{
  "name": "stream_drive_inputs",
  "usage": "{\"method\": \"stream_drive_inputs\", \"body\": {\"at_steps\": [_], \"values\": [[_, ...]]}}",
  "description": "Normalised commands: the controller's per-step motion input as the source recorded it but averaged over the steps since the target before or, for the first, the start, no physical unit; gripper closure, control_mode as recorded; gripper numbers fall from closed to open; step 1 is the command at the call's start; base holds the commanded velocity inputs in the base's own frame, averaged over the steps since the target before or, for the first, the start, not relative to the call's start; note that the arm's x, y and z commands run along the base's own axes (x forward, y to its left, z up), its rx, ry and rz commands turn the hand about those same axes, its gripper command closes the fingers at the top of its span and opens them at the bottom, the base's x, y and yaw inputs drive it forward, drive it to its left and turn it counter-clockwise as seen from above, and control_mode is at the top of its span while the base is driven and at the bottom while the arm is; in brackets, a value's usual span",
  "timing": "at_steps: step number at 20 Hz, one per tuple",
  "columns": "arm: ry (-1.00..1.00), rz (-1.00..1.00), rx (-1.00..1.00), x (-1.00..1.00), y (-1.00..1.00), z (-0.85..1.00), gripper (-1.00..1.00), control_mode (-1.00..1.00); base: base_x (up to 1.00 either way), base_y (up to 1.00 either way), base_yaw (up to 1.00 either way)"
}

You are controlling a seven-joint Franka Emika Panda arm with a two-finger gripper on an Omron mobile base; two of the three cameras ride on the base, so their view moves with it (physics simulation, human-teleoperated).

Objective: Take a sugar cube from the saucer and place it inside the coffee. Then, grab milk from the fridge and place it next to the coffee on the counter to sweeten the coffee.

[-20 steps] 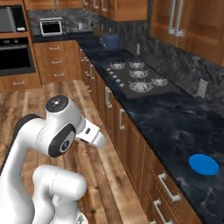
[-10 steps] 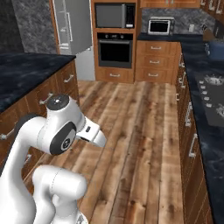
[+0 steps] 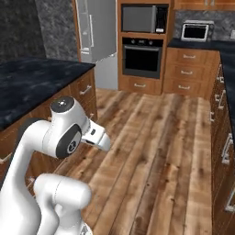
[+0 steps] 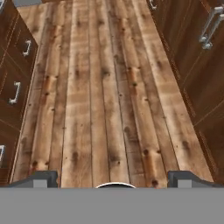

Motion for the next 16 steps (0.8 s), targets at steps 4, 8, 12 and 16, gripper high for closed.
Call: {"method": "stream_drive_inputs", "body": {"at_steps": [4, 8, 12, 16], "values": [[0.00, 0.00, 0.00, 0.00, 0.00, 0.00, -1.00, 1.00, -0.38, 1.00, 0.53], [0.00, 0.00, 0.00, 0.00, 0.00, 0.00, -1.00, 1.00, -0.27, 1.00, 0.69], [0.00, 0.00, 0.00, 0.00, 0.00, 0.00, -1.00, 1.00, 0.00, 0.97, 0.71], [0.00, 0.00, 0.00, 0.00, 0.00, 0.00, -1.00, 1.00, 0.07, 0.85, 0.69]]}}
